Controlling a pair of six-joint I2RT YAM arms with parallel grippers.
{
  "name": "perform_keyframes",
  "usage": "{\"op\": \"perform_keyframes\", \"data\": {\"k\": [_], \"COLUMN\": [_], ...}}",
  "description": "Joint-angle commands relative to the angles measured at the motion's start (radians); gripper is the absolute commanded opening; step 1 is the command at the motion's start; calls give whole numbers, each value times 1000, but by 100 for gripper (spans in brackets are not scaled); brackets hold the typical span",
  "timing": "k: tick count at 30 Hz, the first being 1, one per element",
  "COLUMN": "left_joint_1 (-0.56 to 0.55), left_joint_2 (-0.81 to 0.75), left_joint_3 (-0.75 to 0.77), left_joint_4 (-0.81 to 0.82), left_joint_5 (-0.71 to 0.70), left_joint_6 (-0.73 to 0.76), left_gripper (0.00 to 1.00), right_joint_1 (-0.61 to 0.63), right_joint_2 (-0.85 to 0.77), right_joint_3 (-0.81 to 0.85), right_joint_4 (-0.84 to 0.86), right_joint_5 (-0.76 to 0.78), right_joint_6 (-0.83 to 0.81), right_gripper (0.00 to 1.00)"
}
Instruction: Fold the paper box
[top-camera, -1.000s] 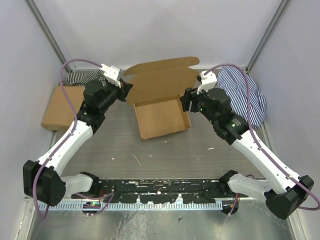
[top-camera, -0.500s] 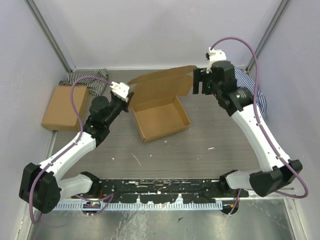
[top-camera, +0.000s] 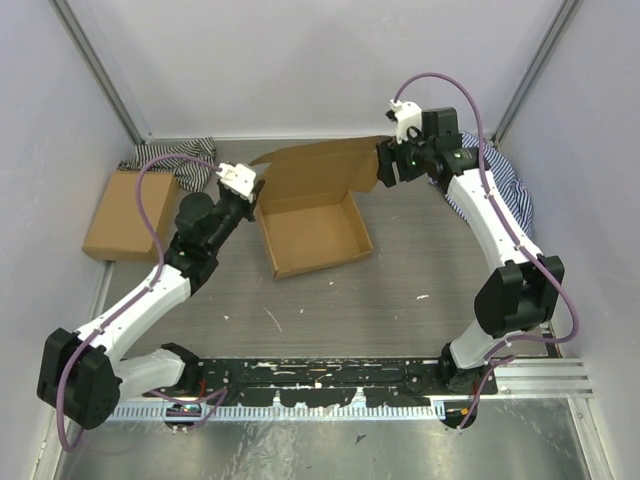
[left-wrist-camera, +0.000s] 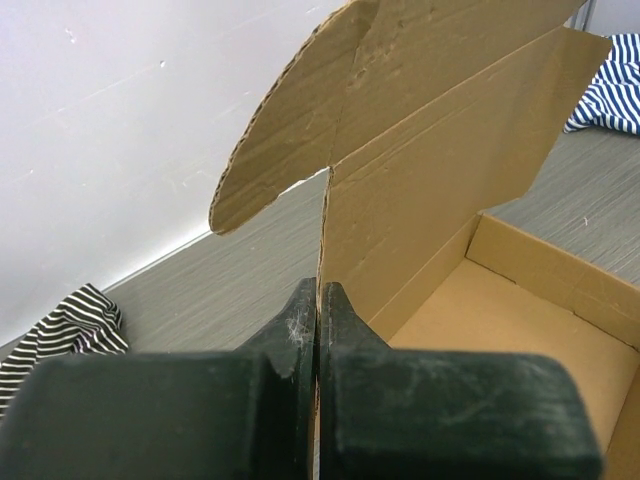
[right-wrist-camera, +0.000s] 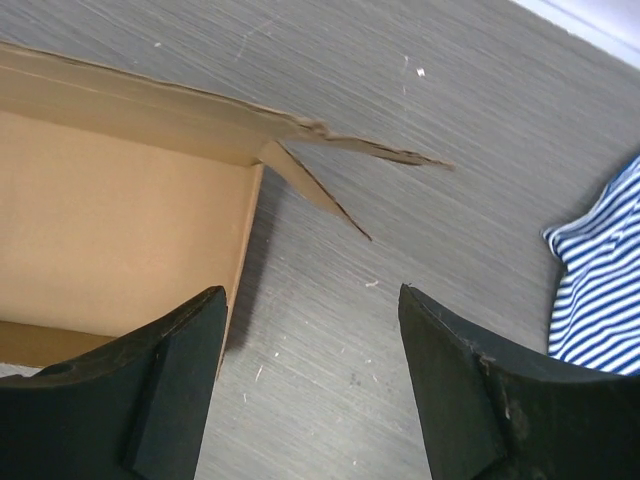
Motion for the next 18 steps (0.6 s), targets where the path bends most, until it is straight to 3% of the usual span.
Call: {"op": "perform_keyframes", "data": {"k": [1,18], "left_joint_1": [-3,-2], "left_joint_2": [13,30], "left_joint_3": [9,3], "left_joint_4": [66,76], "left_joint_5": [-8,-22], "left_joint_6": [-9,-6], "left_gripper": [4,4], "right_joint_1": [-5,-34], "right_joint_2": [-24,110], "right_joint_3": [-1,9], "right_joint_4": [141,223], "right_joint_5": [-91,-124], "right_joint_6": [-84,-82], "right_gripper": [74,66]}}
